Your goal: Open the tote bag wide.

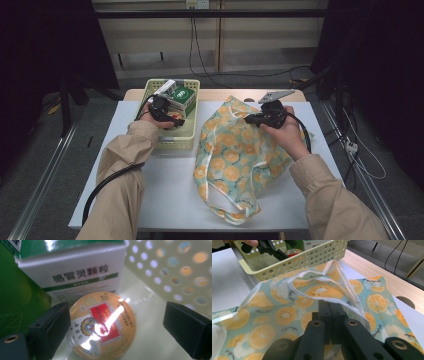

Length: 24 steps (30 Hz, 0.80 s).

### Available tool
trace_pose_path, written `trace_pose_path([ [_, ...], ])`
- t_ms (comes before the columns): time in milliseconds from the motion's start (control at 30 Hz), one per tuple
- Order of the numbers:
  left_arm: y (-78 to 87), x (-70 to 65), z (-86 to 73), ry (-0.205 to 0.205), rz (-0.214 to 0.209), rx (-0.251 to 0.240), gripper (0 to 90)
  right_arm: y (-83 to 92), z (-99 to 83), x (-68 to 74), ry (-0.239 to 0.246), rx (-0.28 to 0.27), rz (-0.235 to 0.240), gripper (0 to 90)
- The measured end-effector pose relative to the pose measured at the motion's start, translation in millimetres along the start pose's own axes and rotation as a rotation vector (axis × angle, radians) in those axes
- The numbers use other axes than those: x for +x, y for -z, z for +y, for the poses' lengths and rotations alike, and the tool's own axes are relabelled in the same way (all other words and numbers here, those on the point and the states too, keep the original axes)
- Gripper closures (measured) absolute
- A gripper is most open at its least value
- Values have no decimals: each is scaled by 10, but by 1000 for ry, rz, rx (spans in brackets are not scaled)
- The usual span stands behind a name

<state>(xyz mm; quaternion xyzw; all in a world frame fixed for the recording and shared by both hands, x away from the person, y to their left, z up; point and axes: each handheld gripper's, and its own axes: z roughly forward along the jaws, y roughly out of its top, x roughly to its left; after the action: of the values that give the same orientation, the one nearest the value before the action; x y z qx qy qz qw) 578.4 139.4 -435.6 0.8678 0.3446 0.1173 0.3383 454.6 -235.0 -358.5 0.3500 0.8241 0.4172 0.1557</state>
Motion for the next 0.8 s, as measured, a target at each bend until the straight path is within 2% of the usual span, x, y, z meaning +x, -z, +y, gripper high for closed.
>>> trace_pose_path([
  [33, -17, 5, -3, -15, 12, 10, 73, -6, -3, -3, -1, 2, 2, 900],
  [67, -33, -1, -6, -10, 18, 10, 73, -13, -5, -5, 0, 1, 4, 900],
  [100, -40, -9, -3, -20, 51, 16, 74, -18, -7, -8, -1, 1, 5, 900],
  [167, -54, 4, 2, -17, 28, 17, 68, -25, -9, -13, -1, 1, 5, 900],
  [233, -67, 3, 6, -31, 50, 35, 69, -27, -11, -17, -4, 0, 7, 900],
  [300, -99, 1, -15, -11, 68, 56, 82, -27, -13, -15, -3, 3, 8, 900],
  [333, -86, 10, -12, -28, 70, 68, 87, -26, -13, -10, 0, 4, 8, 900],
  [367, -74, 3, -8, -28, 76, 33, 97, -21, -17, -7, 2, 0, 9, 900],
  [400, -55, 12, 3, -30, 70, 22, 98, -16, -20, -6, 2, 1, 12, 900],
  [433, -57, 13, 1, -14, 56, 30, 97, -12, -24, -5, 3, 4, 10, 900],
  [500, -81, 10, -19, 0, 67, 50, 97, -7, -32, -11, 1, 6, 8, 900],
  [533, -90, 18, -24, -1, 63, 77, 97, -5, -34, -15, 0, 7, 7, 900],
  [567, -107, 11, -31, 4, 72, 83, 97, -4, -34, -17, 0, 8, 5, 900],
  [667, -127, 6, -30, 10, 66, 101, 104, -3, -32, -7, 3, 7, 6, 900],
  [800, -124, 6, -27, 16, 73, 110, 189, -14, -46, 7, 4, 14, 6, 900],
])
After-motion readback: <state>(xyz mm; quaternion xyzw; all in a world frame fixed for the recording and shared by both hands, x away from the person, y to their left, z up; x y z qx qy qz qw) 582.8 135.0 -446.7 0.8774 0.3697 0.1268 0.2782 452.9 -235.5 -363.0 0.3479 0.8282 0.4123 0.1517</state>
